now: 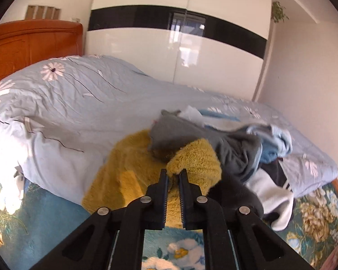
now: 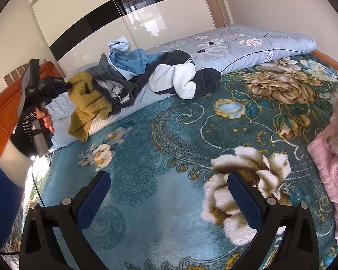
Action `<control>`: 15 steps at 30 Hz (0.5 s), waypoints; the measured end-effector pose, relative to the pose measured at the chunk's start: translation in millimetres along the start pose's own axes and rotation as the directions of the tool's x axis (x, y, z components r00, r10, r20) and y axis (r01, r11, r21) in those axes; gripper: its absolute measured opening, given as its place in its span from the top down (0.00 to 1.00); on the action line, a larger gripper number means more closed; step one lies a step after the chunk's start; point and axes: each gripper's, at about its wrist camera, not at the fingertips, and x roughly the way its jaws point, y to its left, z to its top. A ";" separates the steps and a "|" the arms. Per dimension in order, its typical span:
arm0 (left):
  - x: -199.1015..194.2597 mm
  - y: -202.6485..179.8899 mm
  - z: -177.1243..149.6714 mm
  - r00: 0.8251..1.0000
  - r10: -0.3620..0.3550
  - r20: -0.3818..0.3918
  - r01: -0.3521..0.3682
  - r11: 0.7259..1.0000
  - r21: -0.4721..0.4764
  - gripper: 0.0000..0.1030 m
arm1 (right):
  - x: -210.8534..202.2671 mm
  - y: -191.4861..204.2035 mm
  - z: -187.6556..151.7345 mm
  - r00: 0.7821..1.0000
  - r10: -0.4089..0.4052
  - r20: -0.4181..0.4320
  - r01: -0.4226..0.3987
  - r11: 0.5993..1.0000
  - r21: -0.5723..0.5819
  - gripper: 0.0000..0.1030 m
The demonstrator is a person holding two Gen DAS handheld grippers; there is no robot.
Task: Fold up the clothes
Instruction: 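Grasp the yellow sweater vest with the left gripper and lift it off the pile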
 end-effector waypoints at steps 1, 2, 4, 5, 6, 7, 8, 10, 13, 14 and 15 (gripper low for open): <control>-12.0 9.0 8.5 0.999 0.012 0.032 -0.011 1.000 -0.011 0.92 | -3.0 0.4 0.2 1.000 0.001 0.005 -0.001 1.000 0.005 0.00; -24.4 19.1 15.5 0.998 0.015 0.060 -0.014 1.000 -0.023 0.93 | -6.1 0.8 0.3 1.000 0.002 0.010 -0.002 1.000 0.009 0.00; -50.1 42.4 27.2 0.994 0.022 0.110 -0.017 0.999 -0.050 0.93 | -11.4 5.1 0.2 1.000 0.011 0.018 -0.011 1.000 0.010 0.00; -61.9 53.8 33.1 0.991 0.029 0.128 -0.022 0.998 -0.054 0.94 | -13.5 8.0 0.1 1.000 0.015 0.021 -0.015 1.000 0.007 0.00; -74.6 64.1 35.9 0.988 0.033 0.150 -0.025 0.998 -0.055 0.94 | -14.8 11.9 0.1 1.000 0.020 0.021 -0.020 1.000 0.002 0.00; -86.5 75.0 38.5 0.985 0.030 0.172 -0.021 0.998 -0.054 0.94 | -16.1 15.9 -0.2 0.999 0.027 0.021 -0.027 1.000 -0.004 0.00; -99.5 85.2 40.6 0.981 0.025 0.194 -0.015 0.999 -0.053 0.94 | -17.6 20.7 -0.4 0.999 0.035 0.020 -0.035 0.999 -0.012 0.00; -134.4 99.4 39.4 0.970 -0.001 0.243 0.009 0.999 -0.034 0.94 | -20.9 31.6 -0.9 0.998 0.054 0.024 -0.053 0.998 -0.036 0.00; -189.6 106.4 31.5 0.955 -0.069 0.288 0.060 0.997 0.039 0.94 | -23.8 48.3 -3.5 0.997 0.075 0.023 -0.073 0.995 -0.067 0.00; -206.7 107.0 27.6 0.952 -0.102 0.288 0.085 0.994 0.069 0.94 | -23.9 53.6 -4.6 0.996 0.083 0.020 -0.081 0.994 -0.073 0.00; -220.6 106.4 23.5 0.950 -0.132 0.283 0.108 0.989 0.098 0.94 | -24.5 59.9 -6.4 0.995 0.094 0.017 -0.092 0.993 -0.079 0.00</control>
